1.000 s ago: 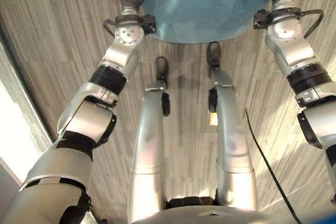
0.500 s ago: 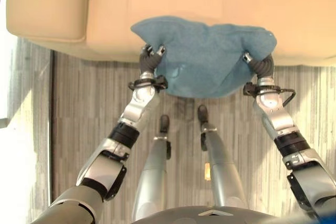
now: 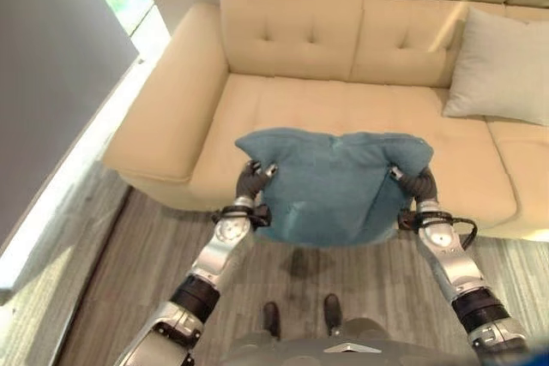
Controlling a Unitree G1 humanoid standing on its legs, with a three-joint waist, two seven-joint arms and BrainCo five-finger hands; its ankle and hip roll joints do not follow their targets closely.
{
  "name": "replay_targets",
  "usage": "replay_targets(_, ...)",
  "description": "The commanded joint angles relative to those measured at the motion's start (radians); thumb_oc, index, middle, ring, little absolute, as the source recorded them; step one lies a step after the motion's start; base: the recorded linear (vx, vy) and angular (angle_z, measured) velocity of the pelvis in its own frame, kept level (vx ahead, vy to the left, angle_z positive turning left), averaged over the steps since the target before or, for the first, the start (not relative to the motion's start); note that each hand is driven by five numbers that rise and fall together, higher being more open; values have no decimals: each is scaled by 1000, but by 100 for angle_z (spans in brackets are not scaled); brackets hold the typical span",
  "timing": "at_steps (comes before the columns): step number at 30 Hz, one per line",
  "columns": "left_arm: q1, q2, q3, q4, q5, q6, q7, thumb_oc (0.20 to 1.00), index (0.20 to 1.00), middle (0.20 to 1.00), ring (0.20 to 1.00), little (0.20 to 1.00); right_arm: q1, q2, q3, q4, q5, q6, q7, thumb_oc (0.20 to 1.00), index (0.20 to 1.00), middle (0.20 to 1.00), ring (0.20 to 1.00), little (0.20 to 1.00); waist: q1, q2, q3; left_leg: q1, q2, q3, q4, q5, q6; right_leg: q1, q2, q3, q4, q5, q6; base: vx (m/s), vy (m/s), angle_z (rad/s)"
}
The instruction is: Pick up all the scattered cushions and arrange them neatly on the sofa.
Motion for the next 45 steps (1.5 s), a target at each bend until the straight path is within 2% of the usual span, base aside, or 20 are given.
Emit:
replay_targets(1,-78,-41,-14,-83,38,-54,-51,200,200,200,200,200,-86,6,-16,-78,-6,-67,30,200,200,200,200,200,38,-2,-12,-68,-23,7,79,14,-32,-63,16,77,242,4,115,178,329,-123)
replay_targets(2,-74,-27,-7,-91,36,-59,-45,200,200,200,200,200,-104,13,-7,-67,-9,-68,27,200,200,200,200,200,42,1,4,-48,-21,21,71,11,-15,-100,17,93,327,45,142,106,276,-117)
replay_targets(4,-71,-22,9,-93,49,-58,-36,200,200,200,200,200,-106,24,-7,-71,-20,-66,26,200,200,200,200,200,48,13,7,-22,-14,36,65,-6,-12,-141,5,47,353,22,130,116,171,-87)
replay_targets(5,-66,-22,15,-94,48,-59,-39,200,200,200,200,200,-106,24,-6,-70,-18,-66,29,200,200,200,200,200,48,15,0,-3,-14,37,50,-8,-15,-145,9,37,324,15,123,238,57,-56)
replay_targets(7,-50,-19,34,-82,36,-58,-42,200,200,200,200,200,-114,11,-3,-69,-14,-67,36,200,200,200,200,200,43,5,-21,54,-26,42,17,-24,-22,-156,36,-15,124,39,103,338,-53,-46)
replay_targets(8,-24,-24,54,-85,27,-51,-46,200,200,200,200,200,-88,-2,-12,-90,-18,-60,47,200,200,200,200,200,39,-6,-16,81,-28,32,41,-46,-33,-135,31,-46,78,54,94,286,-144,-4)
replay_targets(10,5,-50,58,-73,15,-52,-63,200,200,200,200,200,-57,-29,-37,-97,-32,-58,49,200,200,200,200,200,36,-13,-34,83,-10,20,90,-36,-55,-82,46,-16,75,36,70,254,-269,84)
replay_targets(11,-17,-64,36,-45,3,-45,-77,200,200,200,200,200,-38,-45,-69,-106,-9,-63,36,200,200,200,200,200,28,-36,-26,7,22,16,279,-10,-100,-13,46,-45,39,26,41,256,-373,114)
replay_targets(14,-24,-72,24,-42,2,-36,-68,200,200,200,200,200,-27,-45,-75,-115,8,-64,29,200,200,200,200,200,35,-52,-20,-47,19,0,263,-20,-86,19,43,-50,29,3,32,180,-121,53)
replay_targets(15,-33,-75,10,-46,19,-32,-64,200,200,200,200,200,-41,-43,-66,-105,0,-64,21,200,200,200,200,200,48,-39,-22,-107,2,-10,87,68,-79,45,53,-33,24,-14,38,307,66,-13)
replay_targets(16,-34,-75,14,-56,16,-37,-62,200,200,200,200,200,-45,-39,-62,-102,-1,-62,21,200,200,200,200,200,56,-37,-15,-124,-1,-17,92,71,-85,49,50,-13,38,-29,35,424,153,-46)
replay_targets(22,-35,-51,24,-89,20,-36,-56,200,200,200,200,200,-84,-9,-30,-94,-7,-55,33,200,200,200,200,200,75,-17,-22,-50,-23,8,88,6,-25,33,10,35,194,-79,65,172,161,-44)
replay_targets(24,-39,-43,34,-92,15,-42,-49,200,200,200,200,200,-107,-2,-19,-86,-9,-54,34,200,200,200,200,200,82,-12,-7,-42,-25,24,104,-10,-8,-16,-8,39,281,-50,91,40,101,-46)
replay_targets(27,-48,-33,37,-90,14,-44,-44,200,200,200,200,200,-120,15,-6,-76,6,-55,42,200,200,200,200,200,81,-4,6,-23,-25,24,106,-24,5,-69,-3,73,371,-34,98,61,80,-23)
replay_targets(30,-50,-36,40,-85,21,-45,-43,200,200,200,200,200,-121,11,-12,-77,8,-53,46,200,200,200,200,200,72,1,-1,-5,-31,12,99,-35,5,-89,6,96,322,-32,91,97,30,0)
replay_targets(33,-60,-36,42,-72,23,-48,-46,200,200,200,200,200,-141,4,-8,-67,17,-57,48,200,200,200,200,200,53,1,-8,28,-36,0,70,-45,-8,-133,5,117,150,33,109,170,-50,5)
replay_targets(36,-54,-37,45,-65,26,-51,-50,200,200,200,200,200,-132,-2,-11,-70,12,-55,56,200,200,200,200,200,43,-6,-5,58,-32,-13,62,-55,-22,-132,-8,103,92,68,121,87,-77,10)
replay_targets(40,-29,-54,46,-58,15,-44,-66,200,200,200,200,200,-107,-21,-28,-84,0,-50,61,200,200,200,200,200,42,-8,-30,83,-8,-27,40,-46,-46,-80,1,102,77,53,104,137,-195,23)
replay_targets(41,-31,-57,37,-57,19,-38,-74,200,200,200,200,200,-92,-29,-47,-97,7,-52,56,200,200,200,200,200,34,-6,-40,83,14,-36,36,-30,-67,-58,10,83,76,34,87,112,-263,8)
replay_targets(45,-51,-67,21,-52,5,-37,-85,200,200,200,200,200,-65,-35,-75,-105,24,-57,51,200,200,200,200,200,12,-22,-36,21,57,-30,128,-3,-112,-30,10,28,68,9,55,18,-220,67)
